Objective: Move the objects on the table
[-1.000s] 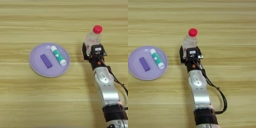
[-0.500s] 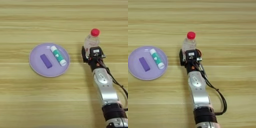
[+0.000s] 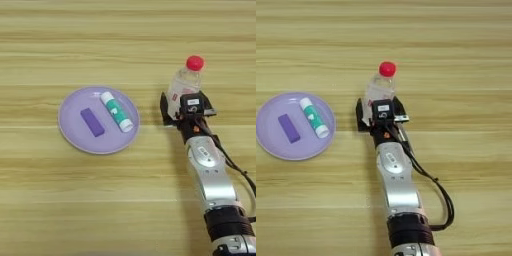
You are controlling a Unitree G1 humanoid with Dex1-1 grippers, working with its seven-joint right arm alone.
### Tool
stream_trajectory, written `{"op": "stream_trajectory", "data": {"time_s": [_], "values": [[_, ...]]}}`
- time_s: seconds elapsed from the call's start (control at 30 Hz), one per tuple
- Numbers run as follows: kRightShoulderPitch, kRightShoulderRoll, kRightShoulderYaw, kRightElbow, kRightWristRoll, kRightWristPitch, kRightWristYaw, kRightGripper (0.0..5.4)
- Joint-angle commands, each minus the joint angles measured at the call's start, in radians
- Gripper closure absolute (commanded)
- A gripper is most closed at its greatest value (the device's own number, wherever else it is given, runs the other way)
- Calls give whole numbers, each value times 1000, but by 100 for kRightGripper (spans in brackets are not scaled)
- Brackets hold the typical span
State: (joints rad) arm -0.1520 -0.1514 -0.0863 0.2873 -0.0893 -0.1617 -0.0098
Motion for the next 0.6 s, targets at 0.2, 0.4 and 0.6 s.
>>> {"op": "stream_trajectory", "data": {"time_s": [0.2, 0.4, 0.6], "values": [[-62, -19, -7, -53, 6, -12, 0, 4], [-61, -19, -7, -55, 5, -12, -1, 4], [-45, -19, -15, -78, 14, -6, 1, 4]]}}
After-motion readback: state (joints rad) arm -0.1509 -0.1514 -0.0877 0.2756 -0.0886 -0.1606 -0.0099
